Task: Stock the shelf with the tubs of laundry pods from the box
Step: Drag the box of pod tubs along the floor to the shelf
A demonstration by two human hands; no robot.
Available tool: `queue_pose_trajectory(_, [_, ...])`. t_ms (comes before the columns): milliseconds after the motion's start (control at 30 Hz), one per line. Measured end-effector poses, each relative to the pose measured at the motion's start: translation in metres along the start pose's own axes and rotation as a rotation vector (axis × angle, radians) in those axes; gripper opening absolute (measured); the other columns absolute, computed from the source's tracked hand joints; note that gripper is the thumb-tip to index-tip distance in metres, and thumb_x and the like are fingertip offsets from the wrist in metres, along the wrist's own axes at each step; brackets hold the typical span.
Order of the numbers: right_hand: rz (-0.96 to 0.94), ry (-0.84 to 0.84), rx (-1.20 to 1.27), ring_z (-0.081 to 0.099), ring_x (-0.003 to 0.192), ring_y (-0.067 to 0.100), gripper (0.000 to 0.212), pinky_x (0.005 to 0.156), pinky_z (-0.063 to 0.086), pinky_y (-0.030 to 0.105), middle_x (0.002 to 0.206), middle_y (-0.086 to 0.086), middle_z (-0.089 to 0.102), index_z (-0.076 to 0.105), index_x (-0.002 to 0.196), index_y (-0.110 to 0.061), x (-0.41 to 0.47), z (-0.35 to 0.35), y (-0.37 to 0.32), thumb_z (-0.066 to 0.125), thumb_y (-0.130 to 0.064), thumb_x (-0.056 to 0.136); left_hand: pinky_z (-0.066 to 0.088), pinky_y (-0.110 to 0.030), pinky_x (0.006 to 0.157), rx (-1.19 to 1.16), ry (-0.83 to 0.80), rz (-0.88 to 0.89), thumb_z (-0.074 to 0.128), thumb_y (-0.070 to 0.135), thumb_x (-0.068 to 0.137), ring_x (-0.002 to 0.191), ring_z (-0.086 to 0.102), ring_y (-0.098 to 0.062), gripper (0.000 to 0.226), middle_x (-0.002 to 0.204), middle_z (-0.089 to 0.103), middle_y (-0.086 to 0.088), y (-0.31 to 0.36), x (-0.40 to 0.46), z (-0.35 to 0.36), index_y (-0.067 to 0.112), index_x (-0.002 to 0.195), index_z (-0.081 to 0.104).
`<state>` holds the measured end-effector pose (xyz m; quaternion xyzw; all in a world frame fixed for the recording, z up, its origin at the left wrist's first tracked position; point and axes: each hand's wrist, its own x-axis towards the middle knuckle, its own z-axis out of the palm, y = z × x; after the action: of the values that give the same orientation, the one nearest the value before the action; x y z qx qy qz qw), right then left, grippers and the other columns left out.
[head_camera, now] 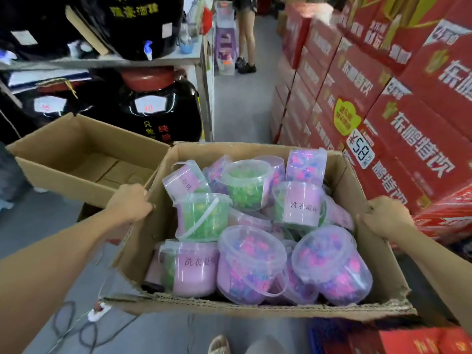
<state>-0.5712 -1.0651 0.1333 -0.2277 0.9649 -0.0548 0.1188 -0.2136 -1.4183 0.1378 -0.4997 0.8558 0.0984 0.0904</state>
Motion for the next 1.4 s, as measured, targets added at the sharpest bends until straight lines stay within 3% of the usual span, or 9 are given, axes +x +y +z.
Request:
queue_pose_trajectory(167, [0.017, -0.011, -0.011, 0.055, 0.063, 0.029, 0.023, 0.055, 0.042, 0.027, 0.072, 0.014, 0.059, 0.056, 0.065, -0.005, 0.081, -0.015, -0.025, 0.062, -0.022, 0.08, 0.042, -0.032, 0.069, -0.017, -0.009, -0.004, 0.066, 0.036, 0.081, 0.091, 0.058, -0.036, 0.042, 0.096, 0.061, -0.018, 0.024, 0.088, -0.015, 0.017, 0.054, 0.041])
queue_pose_trajectory(367, [-0.025, -0.049, 0.002, 0.05, 0.067, 0.03, 0.036, 0.054, 0.036, 0.027, 0.066, 0.011, 0.048, 0.042, 0.054, -0.012, 0.194, -0.024, -0.044, 0.067, -0.022, 0.079, 0.038, -0.028, 0.062, -0.029, -0.05, -0.048, 0.066, 0.029, 0.082, 0.074, 0.054, -0.031, 0.036, 0.064, 0.05, -0.007, 0.074, 0.175, -0.035, -0.003, 0.068, 0.058])
queue_pose_trajectory(467, [-0.067, -0.023, -0.019, 0.048, 0.066, 0.029, 0.038, 0.054, 0.033, 0.027, 0.065, 0.012, 0.048, 0.041, 0.052, -0.013, 0.243, -0.03, -0.053, 0.067, -0.019, 0.078, 0.042, -0.029, 0.067, -0.037, -0.043, -0.045, 0.065, 0.03, 0.082, 0.089, 0.06, -0.033, 0.028, 0.078, 0.058, -0.009, 0.092, 0.216, -0.041, 0.008, 0.067, 0.057])
queue_pose_trajectory(533, [-0.075, -0.013, -0.012, 0.049, 0.069, 0.031, 0.034, 0.059, 0.036, 0.03, 0.071, 0.014, 0.05, 0.045, 0.053, -0.012, 0.275, -0.037, -0.06, 0.066, -0.02, 0.078, 0.048, -0.03, 0.068, -0.029, -0.048, -0.046, 0.065, 0.032, 0.081, 0.085, 0.061, -0.031, 0.028, 0.085, 0.066, -0.011, 0.103, 0.242, -0.043, 0.012, 0.064, 0.054])
queue_pose_trajectory(700, [-0.033, -0.015, 0.012, 0.054, 0.068, 0.033, 0.041, 0.058, 0.035, 0.029, 0.057, 0.011, 0.045, 0.041, 0.046, -0.013, 0.348, -0.051, -0.08, 0.068, -0.02, 0.075, 0.046, -0.029, 0.06, -0.136, -0.046, -0.081, 0.068, 0.026, 0.077, 0.071, 0.062, -0.03, 0.031, 0.067, 0.062, -0.011, 0.134, 0.31, -0.061, 0.013, 0.052, 0.054])
queue_pose_trajectory(967, [0.032, -0.019, -0.009, 0.051, 0.074, 0.031, 0.035, 0.06, 0.038, 0.029, 0.08, 0.012, 0.052, 0.048, 0.051, -0.015, 0.458, -0.06, -0.126, 0.065, -0.027, 0.078, 0.043, -0.028, 0.057, -0.133, -0.069, -0.015, 0.069, 0.027, 0.075, 0.07, 0.06, -0.03, 0.026, 0.068, 0.06, -0.009, 0.167, 0.457, -0.082, 0.012, 0.057, 0.057])
queue_pose_trajectory(1100, [0.08, -0.035, 0.031, 0.054, 0.067, 0.032, 0.035, 0.048, 0.031, 0.028, 0.064, 0.011, 0.05, 0.046, 0.048, -0.013, 0.512, -0.061, -0.15, 0.065, -0.023, 0.076, 0.042, -0.029, 0.06, -0.126, -0.043, 0.005, 0.067, 0.025, 0.077, 0.071, 0.059, -0.032, 0.028, 0.069, 0.061, -0.012, 0.185, 0.52, -0.095, 0.014, 0.053, 0.055])
queue_pose_trajectory(1267, [0.107, -0.024, 0.066, 0.061, 0.081, 0.04, 0.037, 0.058, 0.038, 0.031, 0.076, 0.016, 0.056, 0.043, 0.048, -0.014, 0.57, -0.068, -0.179, 0.064, -0.028, 0.075, 0.046, -0.029, 0.064, -0.074, -0.021, -0.002, 0.066, 0.028, 0.079, 0.076, 0.061, -0.031, 0.022, 0.074, 0.065, -0.012, 0.198, 0.583, -0.104, 0.008, 0.07, 0.068])
queue_pose_trajectory(1400, [0.063, -0.019, 0.078, 0.058, 0.077, 0.037, 0.038, 0.061, 0.038, 0.031, 0.073, 0.015, 0.055, 0.045, 0.049, -0.014, 0.617, -0.078, -0.199, 0.06, -0.034, 0.076, 0.05, -0.032, 0.066, -0.059, -0.014, -0.031, 0.067, 0.032, 0.078, 0.079, 0.062, -0.032, 0.023, 0.08, 0.068, -0.013, 0.21, 0.621, -0.104, 0.01, 0.073, 0.07])
